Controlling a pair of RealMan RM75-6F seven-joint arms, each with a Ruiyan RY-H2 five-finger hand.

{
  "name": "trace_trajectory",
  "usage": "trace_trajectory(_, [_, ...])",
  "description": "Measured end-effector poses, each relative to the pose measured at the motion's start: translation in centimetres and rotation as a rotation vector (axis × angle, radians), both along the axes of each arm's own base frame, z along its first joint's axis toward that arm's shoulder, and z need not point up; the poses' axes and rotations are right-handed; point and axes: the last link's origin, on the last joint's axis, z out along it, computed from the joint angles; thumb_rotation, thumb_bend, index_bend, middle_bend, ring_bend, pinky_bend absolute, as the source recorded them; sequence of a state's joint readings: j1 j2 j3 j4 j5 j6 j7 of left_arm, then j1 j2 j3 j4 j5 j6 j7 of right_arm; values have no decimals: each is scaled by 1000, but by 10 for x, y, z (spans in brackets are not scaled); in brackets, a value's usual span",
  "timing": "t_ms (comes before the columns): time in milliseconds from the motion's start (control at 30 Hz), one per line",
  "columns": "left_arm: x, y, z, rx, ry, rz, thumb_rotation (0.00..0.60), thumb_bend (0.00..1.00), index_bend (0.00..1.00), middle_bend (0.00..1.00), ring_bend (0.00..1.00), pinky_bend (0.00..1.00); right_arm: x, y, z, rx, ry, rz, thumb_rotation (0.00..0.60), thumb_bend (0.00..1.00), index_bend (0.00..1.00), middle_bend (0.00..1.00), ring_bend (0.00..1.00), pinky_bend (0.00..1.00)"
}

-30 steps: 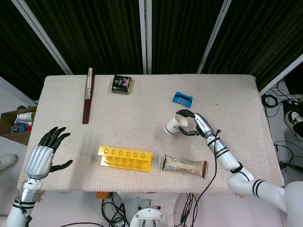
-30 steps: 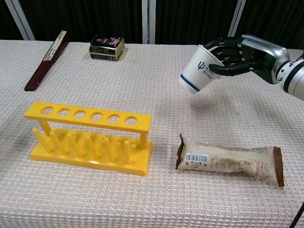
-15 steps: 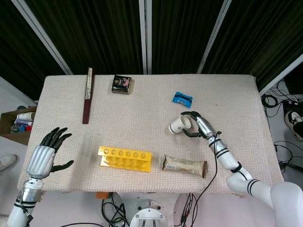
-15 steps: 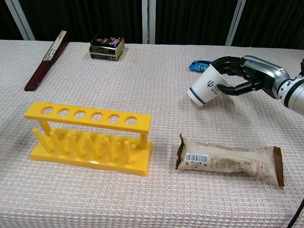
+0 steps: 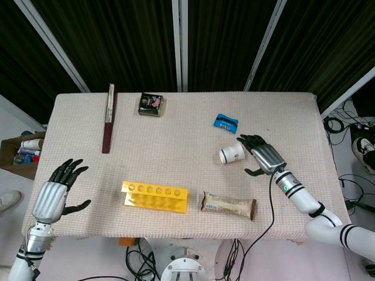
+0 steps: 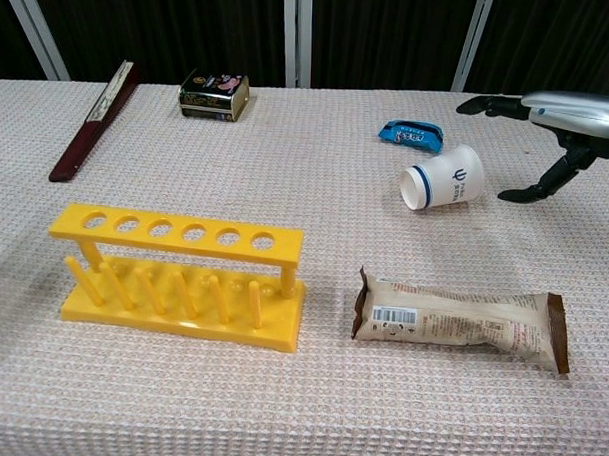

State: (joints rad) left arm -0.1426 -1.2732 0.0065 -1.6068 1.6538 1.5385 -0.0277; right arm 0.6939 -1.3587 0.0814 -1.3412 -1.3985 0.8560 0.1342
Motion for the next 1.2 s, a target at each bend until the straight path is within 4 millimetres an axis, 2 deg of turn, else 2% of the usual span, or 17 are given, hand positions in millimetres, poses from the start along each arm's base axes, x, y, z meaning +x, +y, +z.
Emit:
trace_trajectory(133, [-3, -3, 1, 2, 0, 14, 600, 61, 196, 103, 52, 164, 21, -3, 3, -16, 164, 72, 600, 183, 23, 115, 0, 0])
trace_trajectory(267, [-7, -5, 3, 7, -5, 31, 600, 61, 196, 101, 52, 164, 34, -11, -4, -42, 308, 116, 600, 183, 84, 145, 0, 0])
trace_trajectory(400, [-12, -8, 4, 7, -6, 46, 600, 61, 196, 100, 52, 164, 44, -16, -22, -58, 434, 151, 600, 184, 118, 160, 0, 0])
trace_trajectory(633, [-17, -10, 6, 13, -9, 59, 600, 61, 196, 99, 52, 164, 64, -15, -69, -61, 563, 197, 600, 185, 154, 170, 9, 0])
trace_trajectory(800, [-20, -12, 8, 21, -12, 66, 600, 61, 196, 99, 52, 164, 65, -19, -83, -88, 586, 210, 600, 241, 254, 212, 56, 12])
trace_trajectory(900, [-22, -14, 8, 25, -15, 70, 600, 61, 196, 99, 52, 164, 65, -22, -88, -104, 575, 209, 600, 313, 390, 291, 134, 73])
trace_trajectory(967, [-23, -15, 9, 26, -15, 74, 600, 61, 196, 99, 52, 164, 64, -24, -90, -116, 557, 208, 600, 333, 446, 327, 166, 98])
trace_trajectory(1200, [-26, -18, 12, 38, -16, 87, 600, 61, 196, 99, 52, 164, 65, -20, -88, -111, 356, 164, 600, 341, 548, 388, 222, 120])
